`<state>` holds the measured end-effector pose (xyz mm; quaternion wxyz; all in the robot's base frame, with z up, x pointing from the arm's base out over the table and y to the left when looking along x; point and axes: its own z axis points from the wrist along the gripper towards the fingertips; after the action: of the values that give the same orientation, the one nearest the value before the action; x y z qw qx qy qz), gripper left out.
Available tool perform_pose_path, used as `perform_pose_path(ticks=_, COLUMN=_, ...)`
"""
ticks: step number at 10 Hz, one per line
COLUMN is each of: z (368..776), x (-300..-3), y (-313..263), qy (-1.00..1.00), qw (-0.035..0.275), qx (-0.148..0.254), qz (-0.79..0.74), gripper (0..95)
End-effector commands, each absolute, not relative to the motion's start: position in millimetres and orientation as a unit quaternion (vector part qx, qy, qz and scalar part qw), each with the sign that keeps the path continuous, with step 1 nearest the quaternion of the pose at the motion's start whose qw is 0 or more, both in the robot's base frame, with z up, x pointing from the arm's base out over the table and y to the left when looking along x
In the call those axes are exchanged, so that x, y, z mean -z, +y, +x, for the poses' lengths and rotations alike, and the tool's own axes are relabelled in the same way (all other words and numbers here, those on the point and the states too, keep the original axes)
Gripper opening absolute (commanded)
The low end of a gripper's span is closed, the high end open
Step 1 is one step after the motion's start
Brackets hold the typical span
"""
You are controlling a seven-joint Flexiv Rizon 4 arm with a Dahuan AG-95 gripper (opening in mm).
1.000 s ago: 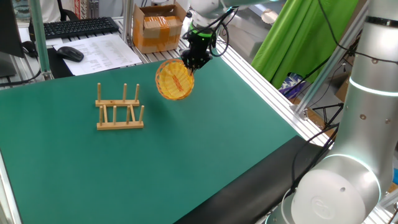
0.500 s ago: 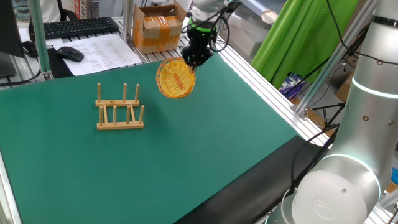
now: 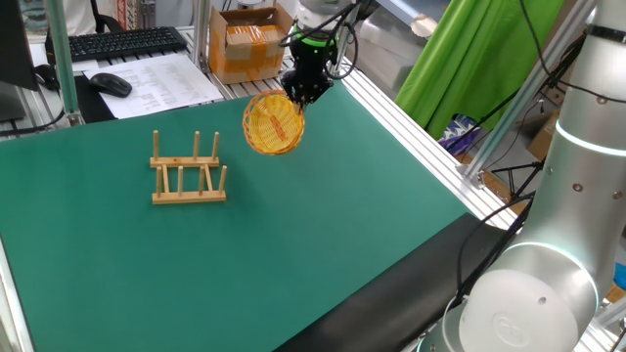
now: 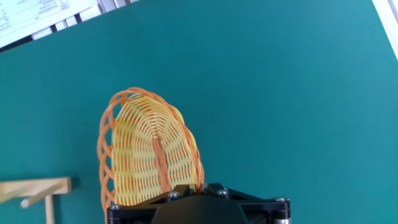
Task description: Put the dish on the dish rack
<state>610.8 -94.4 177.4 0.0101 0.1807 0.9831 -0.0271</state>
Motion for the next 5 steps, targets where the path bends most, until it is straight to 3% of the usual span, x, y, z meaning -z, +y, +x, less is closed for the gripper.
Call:
perform_pose_path(ticks=1, z=610.7, x=-178.4, y=-92.0, qy=0.984, qw=0.008, qx=0.027, qz=0.173, gripper=0.0)
perform_pose_path(ticks=5, z=610.7, x=-178.4, y=-92.0, qy=0.984, qw=0.003, qx=0.029, qz=0.173, gripper=0.0)
